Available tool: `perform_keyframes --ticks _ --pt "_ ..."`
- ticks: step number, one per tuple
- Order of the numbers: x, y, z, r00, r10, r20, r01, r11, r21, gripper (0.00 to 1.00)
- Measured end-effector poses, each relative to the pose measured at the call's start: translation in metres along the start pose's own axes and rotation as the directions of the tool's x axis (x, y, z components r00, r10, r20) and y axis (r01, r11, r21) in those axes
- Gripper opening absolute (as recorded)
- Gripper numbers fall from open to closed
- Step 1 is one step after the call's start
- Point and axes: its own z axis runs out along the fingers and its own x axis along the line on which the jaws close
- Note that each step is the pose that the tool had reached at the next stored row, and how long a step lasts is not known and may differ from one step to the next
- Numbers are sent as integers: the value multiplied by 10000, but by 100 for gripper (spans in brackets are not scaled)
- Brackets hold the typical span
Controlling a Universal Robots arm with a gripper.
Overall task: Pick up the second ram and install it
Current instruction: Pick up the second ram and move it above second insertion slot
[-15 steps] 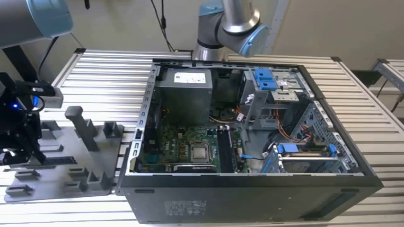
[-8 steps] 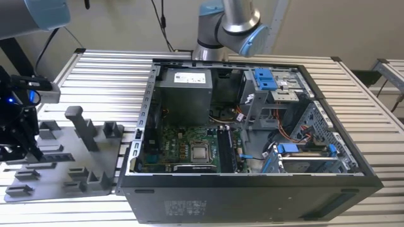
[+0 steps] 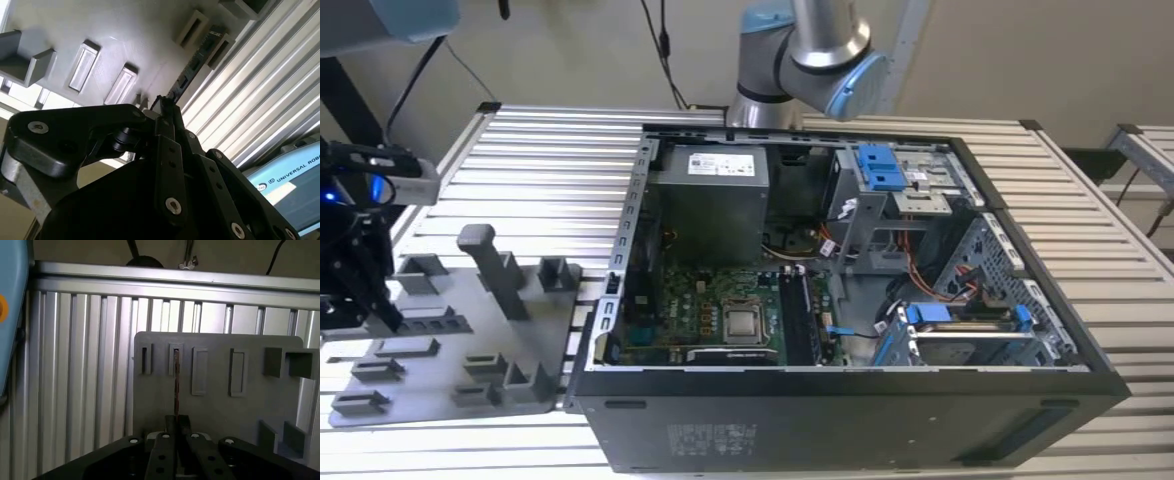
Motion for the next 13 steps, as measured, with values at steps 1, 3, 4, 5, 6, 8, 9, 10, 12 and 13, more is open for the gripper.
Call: perform_keyframes --ticks 1,3,4,5,6,8,9,10,12,13 --pt "1 0 -18 10000 0 0 0 10000 -1 14" --pt "2 0 -55 10000 0 0 0 10000 0 14" --pt "3 -1 -73 10000 0 0 0 10000 0 14" --pt "4 -1 -94 10000 0 1 0 10000 0 14" --pt "5 -1 -112 10000 0 0 0 10000 0 14" --pt "6 -1 -148 10000 1 1 -1 10000 0 14" --pt "7 -2 -165 10000 1 1 -1 10000 0 14" --pt "8 -2 -180 10000 0 1 0 10000 0 14" --pt "9 0 -199 10000 -2 2 2 10000 2 14" --pt "10 2 -207 10000 -2 2 2 10000 6 14"
